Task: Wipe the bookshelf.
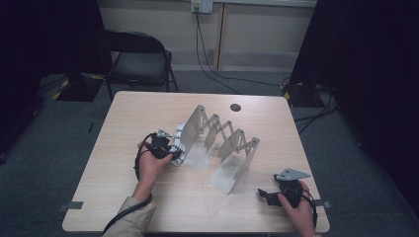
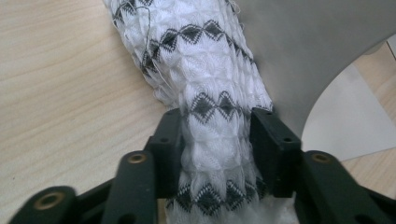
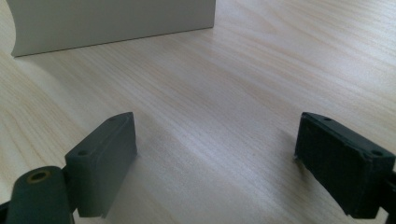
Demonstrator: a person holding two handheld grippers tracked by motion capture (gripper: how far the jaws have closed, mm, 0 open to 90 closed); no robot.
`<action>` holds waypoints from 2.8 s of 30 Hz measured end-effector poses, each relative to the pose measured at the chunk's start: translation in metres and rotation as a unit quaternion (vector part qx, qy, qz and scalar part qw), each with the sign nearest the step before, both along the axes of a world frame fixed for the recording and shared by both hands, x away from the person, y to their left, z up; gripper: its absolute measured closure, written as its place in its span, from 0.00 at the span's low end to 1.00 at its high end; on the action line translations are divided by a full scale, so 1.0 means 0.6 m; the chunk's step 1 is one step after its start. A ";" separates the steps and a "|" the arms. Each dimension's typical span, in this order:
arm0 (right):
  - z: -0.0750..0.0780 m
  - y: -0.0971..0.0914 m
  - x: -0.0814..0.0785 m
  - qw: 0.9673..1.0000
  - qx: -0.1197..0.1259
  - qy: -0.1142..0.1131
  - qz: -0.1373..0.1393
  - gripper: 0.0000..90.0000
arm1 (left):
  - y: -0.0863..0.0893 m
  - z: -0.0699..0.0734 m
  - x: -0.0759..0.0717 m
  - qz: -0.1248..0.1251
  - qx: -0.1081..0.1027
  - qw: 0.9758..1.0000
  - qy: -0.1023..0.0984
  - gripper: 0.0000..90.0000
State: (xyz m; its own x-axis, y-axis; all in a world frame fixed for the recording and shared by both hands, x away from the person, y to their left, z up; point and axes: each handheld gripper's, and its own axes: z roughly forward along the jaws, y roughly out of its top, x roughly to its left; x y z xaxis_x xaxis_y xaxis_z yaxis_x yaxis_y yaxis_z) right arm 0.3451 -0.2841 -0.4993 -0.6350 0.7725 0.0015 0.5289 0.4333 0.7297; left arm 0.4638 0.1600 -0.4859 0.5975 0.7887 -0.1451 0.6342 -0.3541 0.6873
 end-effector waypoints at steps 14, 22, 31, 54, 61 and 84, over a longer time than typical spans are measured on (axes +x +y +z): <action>0.000 0.000 0.000 1.000 0.000 0.000 0.000 0.13 | -0.017 0.094 0.022 -0.012 -0.056 0.996 -0.070 0.85; 0.000 0.000 0.000 1.000 0.000 0.000 0.000 0.13 | -0.021 0.027 0.021 -0.011 -0.041 0.999 -0.020 0.85; 0.000 0.000 0.000 1.000 0.000 0.000 0.000 0.13 | -0.006 0.021 0.007 -0.003 -0.042 0.999 0.001 0.85; 0.000 0.002 0.000 1.000 -0.001 0.000 -0.004 0.13 | 0.012 0.134 -0.071 -0.012 -0.045 0.997 -0.058 0.84; 0.000 0.002 -0.001 1.000 -0.001 0.000 -0.004 0.13 | 0.002 0.055 -0.078 -0.013 -0.024 0.999 -0.026 0.84; 0.000 0.002 -0.001 1.000 -0.001 0.001 -0.005 0.13 | 0.048 0.017 -0.122 0.005 -0.018 1.000 -0.015 0.55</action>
